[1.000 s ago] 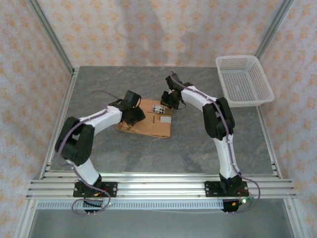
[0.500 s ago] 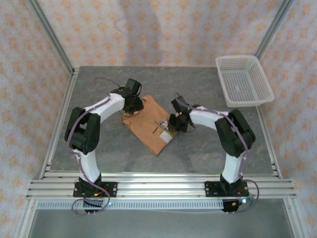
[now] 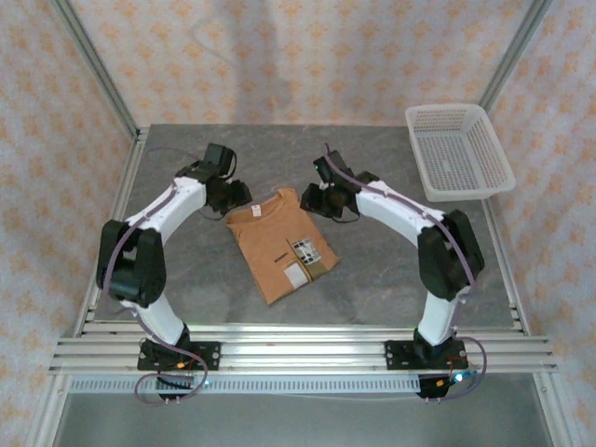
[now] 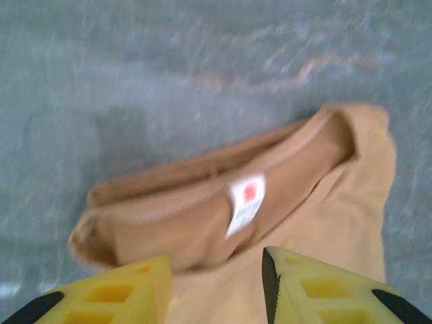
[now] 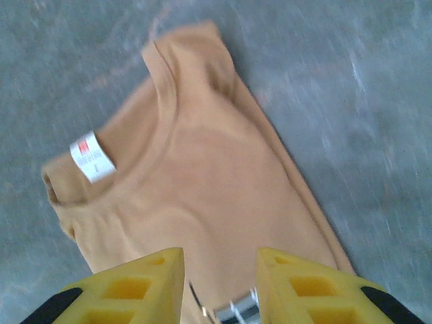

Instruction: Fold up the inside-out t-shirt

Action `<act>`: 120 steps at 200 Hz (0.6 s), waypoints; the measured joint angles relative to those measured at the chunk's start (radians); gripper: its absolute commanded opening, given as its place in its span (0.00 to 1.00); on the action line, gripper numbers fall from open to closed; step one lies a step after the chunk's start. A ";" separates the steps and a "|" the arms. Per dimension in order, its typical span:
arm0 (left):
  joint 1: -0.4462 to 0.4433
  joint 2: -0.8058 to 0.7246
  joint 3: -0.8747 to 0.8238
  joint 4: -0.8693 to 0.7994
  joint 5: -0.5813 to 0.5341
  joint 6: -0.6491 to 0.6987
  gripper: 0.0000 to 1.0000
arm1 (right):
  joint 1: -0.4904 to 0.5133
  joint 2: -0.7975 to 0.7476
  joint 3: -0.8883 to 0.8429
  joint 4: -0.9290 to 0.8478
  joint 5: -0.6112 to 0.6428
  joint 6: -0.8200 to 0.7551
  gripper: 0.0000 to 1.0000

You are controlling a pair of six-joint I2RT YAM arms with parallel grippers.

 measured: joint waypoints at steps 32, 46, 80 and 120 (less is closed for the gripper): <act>0.000 -0.044 -0.140 0.016 0.022 -0.011 0.44 | -0.013 0.190 0.100 0.005 -0.072 -0.022 0.29; 0.000 -0.017 -0.159 0.026 0.026 -0.015 0.44 | -0.011 0.222 0.077 0.002 -0.086 -0.022 0.29; -0.001 0.111 -0.126 0.079 0.027 -0.014 0.43 | 0.000 0.153 -0.084 0.075 -0.093 0.006 0.29; -0.003 0.225 0.017 0.111 0.062 -0.003 0.45 | 0.059 -0.001 -0.289 0.100 -0.068 0.065 0.33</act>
